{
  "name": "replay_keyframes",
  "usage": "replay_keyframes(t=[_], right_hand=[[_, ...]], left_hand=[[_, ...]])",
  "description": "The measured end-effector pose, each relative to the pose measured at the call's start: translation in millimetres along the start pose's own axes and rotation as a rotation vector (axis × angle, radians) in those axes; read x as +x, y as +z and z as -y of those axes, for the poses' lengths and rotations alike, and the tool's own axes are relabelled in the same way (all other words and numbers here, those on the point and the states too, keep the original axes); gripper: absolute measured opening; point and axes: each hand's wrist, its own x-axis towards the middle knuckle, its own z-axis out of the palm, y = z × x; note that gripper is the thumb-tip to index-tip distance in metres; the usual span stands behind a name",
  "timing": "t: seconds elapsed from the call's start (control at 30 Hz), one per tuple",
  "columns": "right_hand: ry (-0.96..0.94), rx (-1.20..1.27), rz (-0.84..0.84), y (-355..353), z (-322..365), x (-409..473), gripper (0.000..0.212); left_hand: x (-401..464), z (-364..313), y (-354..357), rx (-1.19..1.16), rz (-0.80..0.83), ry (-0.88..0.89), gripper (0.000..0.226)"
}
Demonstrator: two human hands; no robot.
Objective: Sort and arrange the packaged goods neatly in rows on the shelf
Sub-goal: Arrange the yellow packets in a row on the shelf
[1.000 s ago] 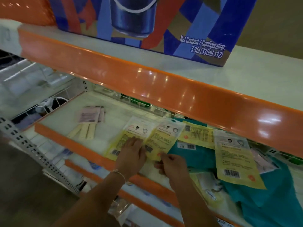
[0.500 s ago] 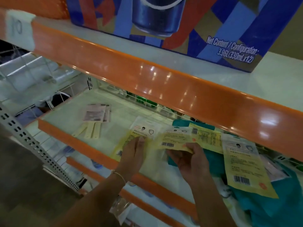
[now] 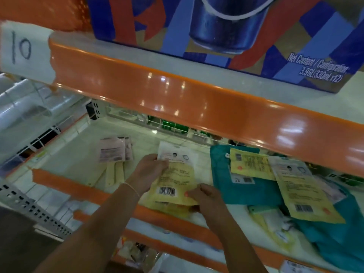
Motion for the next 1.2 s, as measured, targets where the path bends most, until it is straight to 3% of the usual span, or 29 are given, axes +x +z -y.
replay_keyframes(t=[0.1,0.23,0.33,0.47,0.6,0.73,0.87,0.97,1.07,1.2], right_hand=[[-0.107,-0.339,-0.155,5.0,-14.9,3.5,0.031],[-0.175,-0.731,-0.211,19.6,-25.7,-0.2,0.029],[-0.193,-0.798,-0.253,25.7,-29.8,-3.5,0.031],[-0.161,-0.842,-0.320,25.6,-35.2,-3.9,0.033],[-0.141,-0.820,-0.378,17.5,-31.6,-10.5,0.036],[-0.193,-0.727,-0.467,-5.4,-22.4,-13.4,0.042],[-0.200,-0.368,-0.614,-39.0,-21.5,-20.5,0.039],[-0.147,-0.118,-0.727,-64.9,-27.6,-30.6,0.010],[-0.092,0.058,-0.799,-93.5,-34.6,-38.3,0.018],[-0.032,0.231,-0.844,-131.7,-33.3,-52.2,0.014]], left_hand=[[4.0,-1.6,-6.4,0.362,-0.012,0.135,0.011],[12.8,2.3,-10.1,0.648,0.075,0.142,0.025],[16.0,7.0,-9.3,0.835,0.062,0.204,0.022],[12.5,11.2,-1.8,1.047,0.028,0.250,0.041],[3.1,3.7,8.3,1.270,-0.101,0.270,0.042],[-10.9,-10.7,28.3,1.207,-0.106,0.425,0.037],[-28.2,-19.2,59.1,1.028,-0.030,0.655,0.032],[-43.3,-23.7,93.0,0.838,0.076,0.754,0.028],[-55.3,-26.9,133.8,0.749,0.212,0.809,0.032],[-65.5,-26.4,182.6,0.740,0.343,0.874,0.035]])
